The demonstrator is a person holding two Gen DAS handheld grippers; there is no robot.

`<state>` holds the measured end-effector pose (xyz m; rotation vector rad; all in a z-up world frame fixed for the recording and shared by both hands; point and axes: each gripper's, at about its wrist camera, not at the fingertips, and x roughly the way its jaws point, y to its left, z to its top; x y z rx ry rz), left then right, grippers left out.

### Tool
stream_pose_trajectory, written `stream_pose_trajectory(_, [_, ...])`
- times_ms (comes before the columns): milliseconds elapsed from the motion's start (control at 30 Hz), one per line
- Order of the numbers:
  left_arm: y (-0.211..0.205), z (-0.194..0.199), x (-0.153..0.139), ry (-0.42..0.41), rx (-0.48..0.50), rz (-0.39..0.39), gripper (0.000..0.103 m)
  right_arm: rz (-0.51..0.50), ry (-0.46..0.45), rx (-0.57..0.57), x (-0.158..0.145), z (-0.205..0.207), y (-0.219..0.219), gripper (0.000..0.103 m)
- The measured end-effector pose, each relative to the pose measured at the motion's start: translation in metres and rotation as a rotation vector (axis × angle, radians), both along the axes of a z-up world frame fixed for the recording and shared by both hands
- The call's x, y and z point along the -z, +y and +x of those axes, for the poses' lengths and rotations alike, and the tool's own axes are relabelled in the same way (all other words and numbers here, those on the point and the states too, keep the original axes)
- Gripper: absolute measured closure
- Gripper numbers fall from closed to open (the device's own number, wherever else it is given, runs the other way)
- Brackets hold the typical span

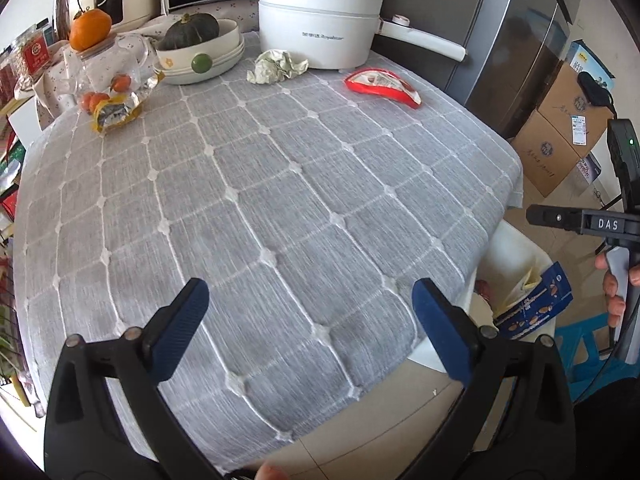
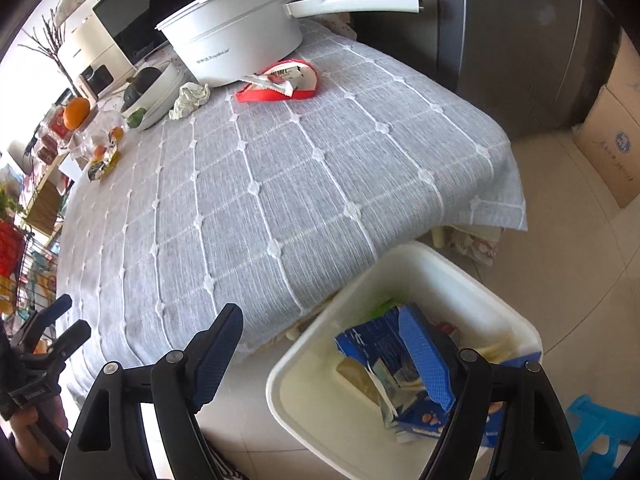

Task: Collect trash
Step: 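Grasp the crumpled paper with the left tool while the right tool grasps the nut bag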

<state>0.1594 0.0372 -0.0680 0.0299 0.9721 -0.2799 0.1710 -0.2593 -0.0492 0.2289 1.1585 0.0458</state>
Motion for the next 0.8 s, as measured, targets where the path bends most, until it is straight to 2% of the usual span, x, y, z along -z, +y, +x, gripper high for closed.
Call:
stream_pose_trajectory(133, [0.004,0.044,-0.001,-0.046,0.016,0.039,0.002,0.033,-0.043,-0.001,-0.003,0.047,0.005,0.021])
stream_pose_trajectory(267, [0.005,0.100,-0.001,-0.111,0.009,0.013,0.002,0.040,-0.100,0.001,-0.004,0.094,0.010,0.021])
stream_pose_trajectory(367, [0.000,0.145,0.004,-0.153,-0.006,0.004,0.010,0.043,-0.148,-0.018,-0.003,0.128,0.014,0.021])
stream_pose_trajectory(433, [-0.005,0.174,0.011,-0.168,-0.015,-0.008,0.021,0.048,-0.186,-0.040,-0.002,0.148,0.017,0.021])
stream_pose_trajectory(533, [-0.015,0.211,0.022,-0.191,-0.027,-0.025,0.027,0.051,-0.247,-0.089,-0.003,0.175,0.026,0.021])
stream_pose_trajectory(633, [-0.022,0.242,0.030,-0.210,-0.045,-0.047,0.027,0.040,-0.278,-0.141,0.001,0.200,0.036,0.022])
stream_pose_trajectory(800, [-0.028,0.274,0.041,-0.210,-0.084,-0.088,0.027,0.020,-0.273,-0.168,0.022,0.231,0.046,0.025])
